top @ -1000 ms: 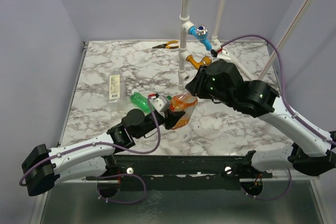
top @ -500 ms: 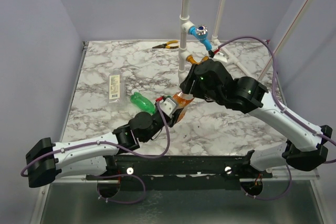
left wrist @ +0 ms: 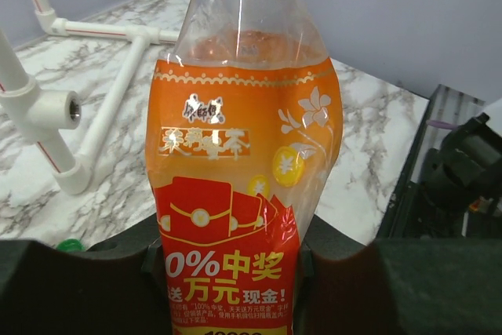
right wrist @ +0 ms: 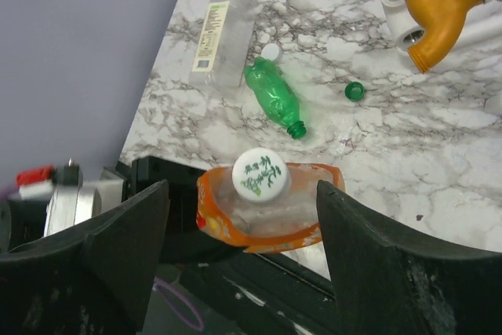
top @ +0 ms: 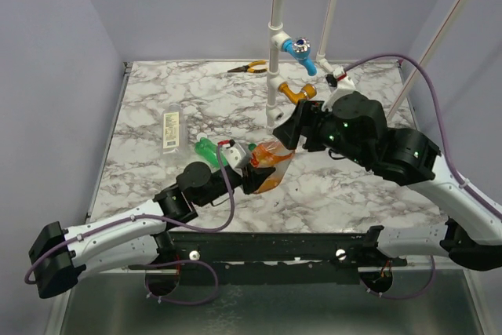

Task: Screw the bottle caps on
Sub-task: Screw the bottle cap onto the plastic bottle.

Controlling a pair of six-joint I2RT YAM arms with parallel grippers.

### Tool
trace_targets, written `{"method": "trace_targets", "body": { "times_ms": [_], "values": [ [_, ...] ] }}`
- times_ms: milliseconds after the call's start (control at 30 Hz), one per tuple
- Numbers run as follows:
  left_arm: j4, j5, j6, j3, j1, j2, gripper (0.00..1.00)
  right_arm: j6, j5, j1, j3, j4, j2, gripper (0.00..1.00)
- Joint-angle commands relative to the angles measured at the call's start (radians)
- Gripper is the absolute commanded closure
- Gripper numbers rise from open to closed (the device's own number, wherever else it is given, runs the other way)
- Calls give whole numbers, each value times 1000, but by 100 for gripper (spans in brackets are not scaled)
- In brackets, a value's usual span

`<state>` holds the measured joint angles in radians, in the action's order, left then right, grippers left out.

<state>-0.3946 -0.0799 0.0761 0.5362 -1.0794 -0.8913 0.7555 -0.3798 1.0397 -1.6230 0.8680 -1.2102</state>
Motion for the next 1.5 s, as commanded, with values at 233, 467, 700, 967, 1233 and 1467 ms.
{"method": "trace_targets", "body": {
  "times_ms": [233,467,700,967,1233,1467],
  "values": [
    [-9,594,224,-42,163,64,100,-308,281,6,68,-49,132,28],
    [-38,661,270,-41,164,87,100,-331,373,5,62,-13,122,43],
    [-38,670,282,-39,165,107,100,-326,431,5,68,-8,145,48],
    [-38,672,282,-29,165,112,100,-323,479,5,84,5,156,50],
    [-38,680,286,-19,165,119,100,-328,472,5,84,27,150,50],
    [-29,682,288,-24,165,127,100,-334,424,6,56,48,146,50]
  ]
}}
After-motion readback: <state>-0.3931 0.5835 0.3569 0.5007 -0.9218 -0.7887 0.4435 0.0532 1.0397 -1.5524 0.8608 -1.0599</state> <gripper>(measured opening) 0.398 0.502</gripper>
